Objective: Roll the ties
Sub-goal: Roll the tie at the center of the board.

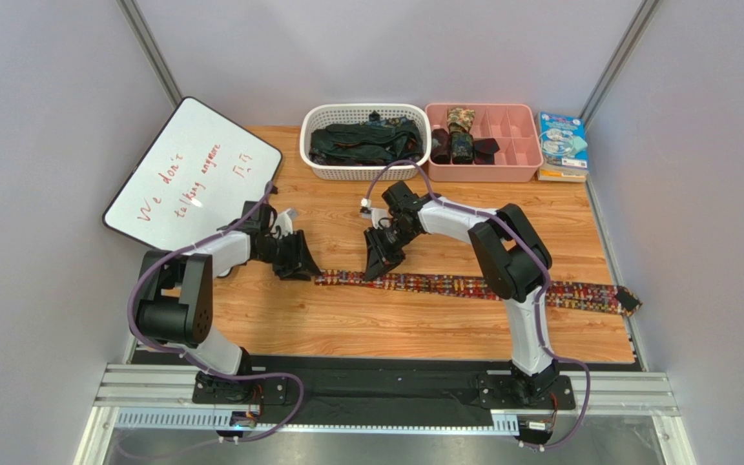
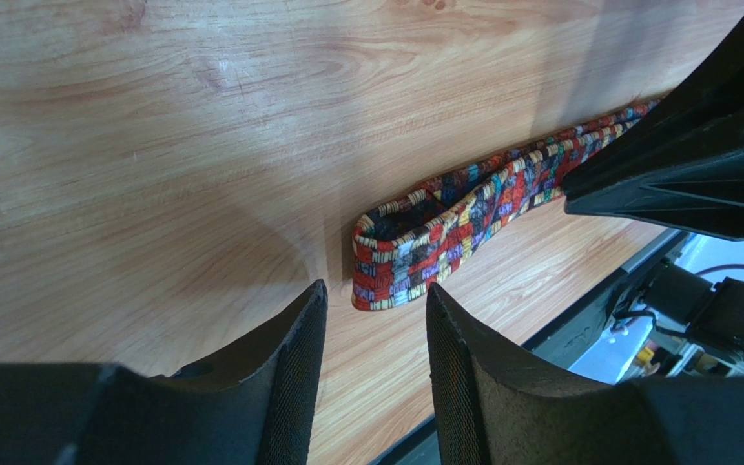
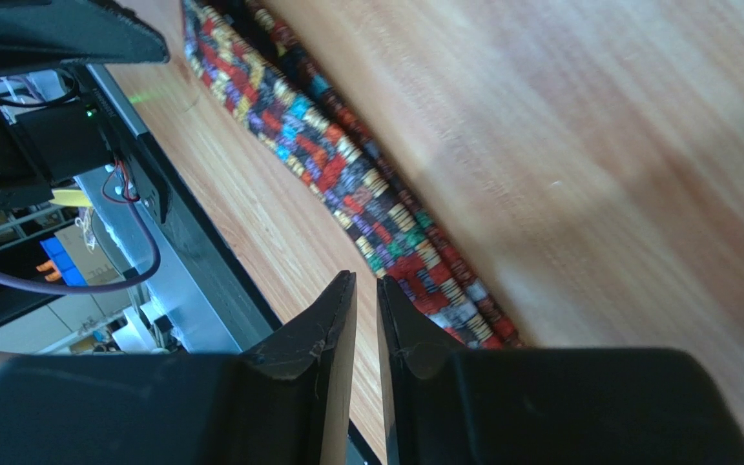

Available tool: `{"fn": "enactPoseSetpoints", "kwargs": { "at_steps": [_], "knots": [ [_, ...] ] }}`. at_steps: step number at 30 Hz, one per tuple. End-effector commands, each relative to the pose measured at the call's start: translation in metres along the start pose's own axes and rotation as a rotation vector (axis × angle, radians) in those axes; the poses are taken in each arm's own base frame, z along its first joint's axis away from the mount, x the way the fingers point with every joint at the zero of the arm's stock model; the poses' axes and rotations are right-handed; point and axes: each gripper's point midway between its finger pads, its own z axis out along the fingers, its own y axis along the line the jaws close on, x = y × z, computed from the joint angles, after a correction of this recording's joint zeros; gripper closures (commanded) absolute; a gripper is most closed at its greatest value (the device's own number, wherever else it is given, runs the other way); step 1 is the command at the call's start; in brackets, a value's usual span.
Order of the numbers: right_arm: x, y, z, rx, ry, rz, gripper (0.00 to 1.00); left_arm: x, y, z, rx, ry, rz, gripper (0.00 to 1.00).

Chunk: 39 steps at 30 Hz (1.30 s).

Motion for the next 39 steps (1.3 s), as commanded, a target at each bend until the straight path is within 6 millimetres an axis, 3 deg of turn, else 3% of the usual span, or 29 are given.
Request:
{"fn": "enactPoseSetpoints", "kwargs": {
  "at_steps": [1,4,10,17,25,34,39],
  "knots": [
    [-0.022,0.003,0.003,-0.015,-0.052,0.002,0.81,-0.009,-0.008,0.005,0.018,-0.007,-0.046,0.52],
    [-0.016,-0.002,0.007,-0.007,-0.034,0.014,0.81,-0.012,-0.007,0.009,0.017,-0.005,-0.055,0.54],
    [-0.008,-0.008,0.01,0.0,-0.015,0.019,0.82,-0.014,-0.011,0.011,0.041,-0.001,-0.051,0.71],
    [-0.012,-0.004,0.009,-0.014,-0.019,0.021,0.82,-0.02,-0.046,-0.009,0.165,-0.061,-0.021,1.0],
    [-0.019,0.009,-0.003,-0.026,-0.047,-0.01,0.82,-0.017,-0.069,-0.012,0.151,-0.07,0.054,1.0],
    [-0.041,0.053,-0.028,-0.115,-0.119,-0.029,0.84,-0.012,-0.056,-0.021,0.022,-0.06,0.08,1.0],
    [-0.046,0.07,-0.015,-0.163,-0.116,-0.008,0.84,-0.013,-0.047,-0.023,-0.022,-0.072,0.103,1.0]
  ]
}}
